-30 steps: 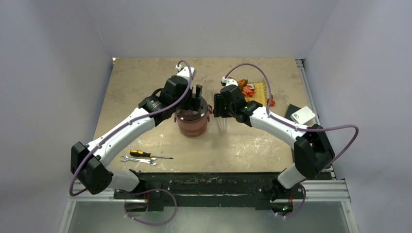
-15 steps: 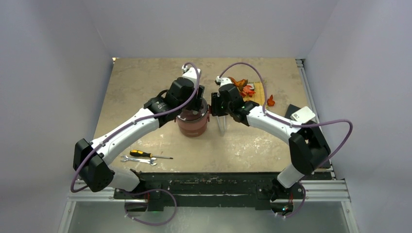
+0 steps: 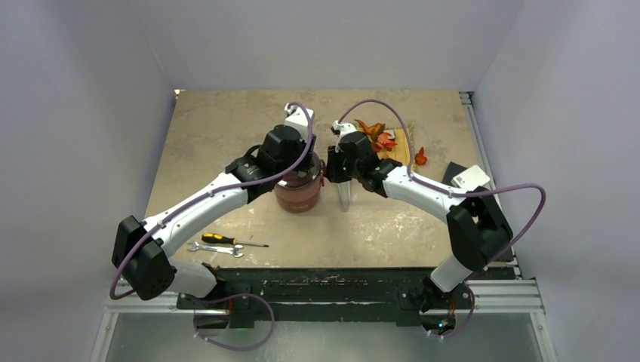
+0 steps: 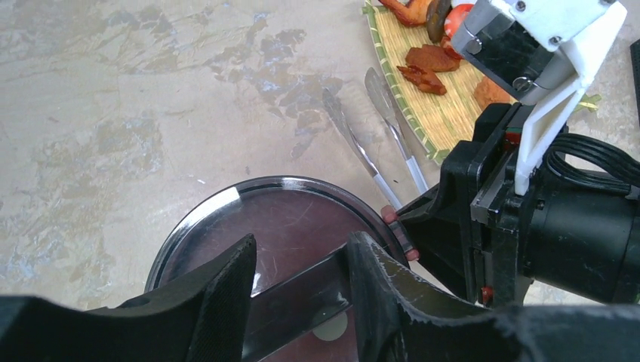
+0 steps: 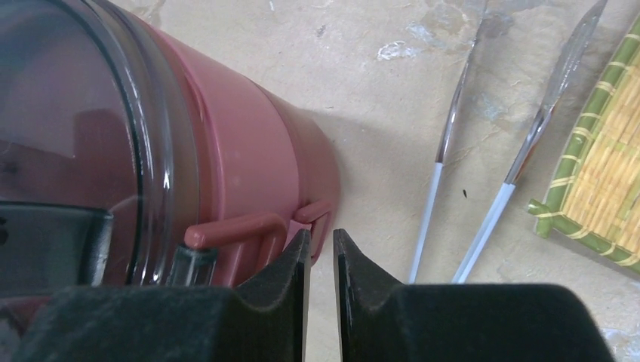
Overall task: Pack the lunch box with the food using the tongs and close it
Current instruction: Close the fastener on the packing box.
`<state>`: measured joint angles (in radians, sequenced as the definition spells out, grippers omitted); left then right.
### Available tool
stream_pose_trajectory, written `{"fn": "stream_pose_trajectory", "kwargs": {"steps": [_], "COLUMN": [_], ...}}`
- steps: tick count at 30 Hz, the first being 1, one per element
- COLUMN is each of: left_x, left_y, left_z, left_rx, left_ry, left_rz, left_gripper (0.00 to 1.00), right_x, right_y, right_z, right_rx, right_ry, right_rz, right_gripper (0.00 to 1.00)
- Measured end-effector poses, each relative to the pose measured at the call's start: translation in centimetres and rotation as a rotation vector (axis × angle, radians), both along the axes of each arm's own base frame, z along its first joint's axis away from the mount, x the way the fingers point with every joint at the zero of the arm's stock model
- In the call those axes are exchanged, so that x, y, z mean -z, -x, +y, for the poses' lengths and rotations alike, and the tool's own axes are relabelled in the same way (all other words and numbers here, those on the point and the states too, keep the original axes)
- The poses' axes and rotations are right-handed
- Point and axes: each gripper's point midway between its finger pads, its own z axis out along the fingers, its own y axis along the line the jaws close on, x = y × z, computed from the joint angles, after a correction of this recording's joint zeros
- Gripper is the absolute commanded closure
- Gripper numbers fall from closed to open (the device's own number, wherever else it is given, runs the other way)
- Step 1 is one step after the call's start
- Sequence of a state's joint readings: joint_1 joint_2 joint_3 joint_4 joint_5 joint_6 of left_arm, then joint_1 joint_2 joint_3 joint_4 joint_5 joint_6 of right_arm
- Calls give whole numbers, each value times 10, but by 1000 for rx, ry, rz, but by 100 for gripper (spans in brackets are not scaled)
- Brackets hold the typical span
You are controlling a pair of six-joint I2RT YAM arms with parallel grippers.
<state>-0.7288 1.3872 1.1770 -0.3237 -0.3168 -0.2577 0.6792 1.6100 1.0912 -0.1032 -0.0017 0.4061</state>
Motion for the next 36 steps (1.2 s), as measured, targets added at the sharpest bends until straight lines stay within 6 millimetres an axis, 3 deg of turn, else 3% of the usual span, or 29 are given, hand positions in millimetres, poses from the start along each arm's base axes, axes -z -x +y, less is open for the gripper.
{"fn": "stream_pose_trajectory", "kwargs": {"steps": [15,25,30,36], "left_x": [0,0,-1,-5], "left_y": [0,-2,-2,11], "left_z": [-5,-7,-6,10], "left_rx": [54,68,60,16], "left_ry": [20,19,19,3], "left_rz": [-60,-76,-79,-29], "left_gripper": [71,71,58,29], "right_x": [-3,-2,0,2], "right_y": [4,7,8,11], "right_z": [7,9,7,-9], "right_rx": [-40,-64,-29,75], "right_ry": [-28,0,18,54], "right_rz": [4,-12,-1,30], "right_gripper": [87,86,80,54]}}
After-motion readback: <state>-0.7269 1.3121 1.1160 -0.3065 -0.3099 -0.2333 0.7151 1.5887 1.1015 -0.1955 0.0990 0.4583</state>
